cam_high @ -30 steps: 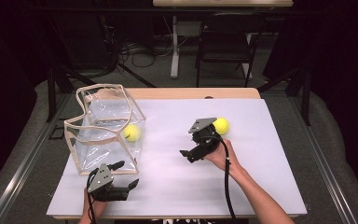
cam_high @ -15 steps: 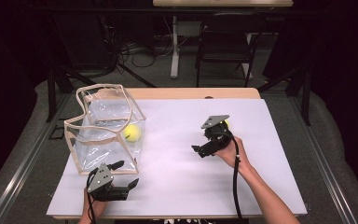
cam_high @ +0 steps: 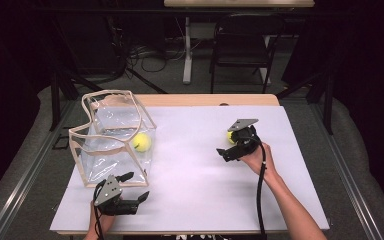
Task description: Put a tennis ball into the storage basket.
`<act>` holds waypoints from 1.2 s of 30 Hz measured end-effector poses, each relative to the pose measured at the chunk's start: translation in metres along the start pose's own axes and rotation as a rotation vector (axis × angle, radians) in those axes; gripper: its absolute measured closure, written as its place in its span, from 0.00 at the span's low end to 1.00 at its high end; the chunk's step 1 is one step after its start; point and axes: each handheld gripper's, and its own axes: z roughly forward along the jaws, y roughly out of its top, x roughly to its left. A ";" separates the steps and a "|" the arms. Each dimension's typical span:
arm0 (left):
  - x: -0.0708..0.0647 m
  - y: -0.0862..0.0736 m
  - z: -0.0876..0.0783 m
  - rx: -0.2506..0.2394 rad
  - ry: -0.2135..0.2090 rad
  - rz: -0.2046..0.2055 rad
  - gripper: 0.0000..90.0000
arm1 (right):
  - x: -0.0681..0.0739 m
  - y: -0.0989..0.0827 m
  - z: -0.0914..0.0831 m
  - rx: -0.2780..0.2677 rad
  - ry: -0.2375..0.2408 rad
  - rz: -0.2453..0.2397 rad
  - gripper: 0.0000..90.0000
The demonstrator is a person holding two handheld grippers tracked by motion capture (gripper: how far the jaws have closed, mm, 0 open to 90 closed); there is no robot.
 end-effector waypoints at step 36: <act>0.001 0.000 0.000 0.003 -0.001 0.000 0.18 | -0.051 -0.024 0.039 0.060 -0.081 0.173 0.00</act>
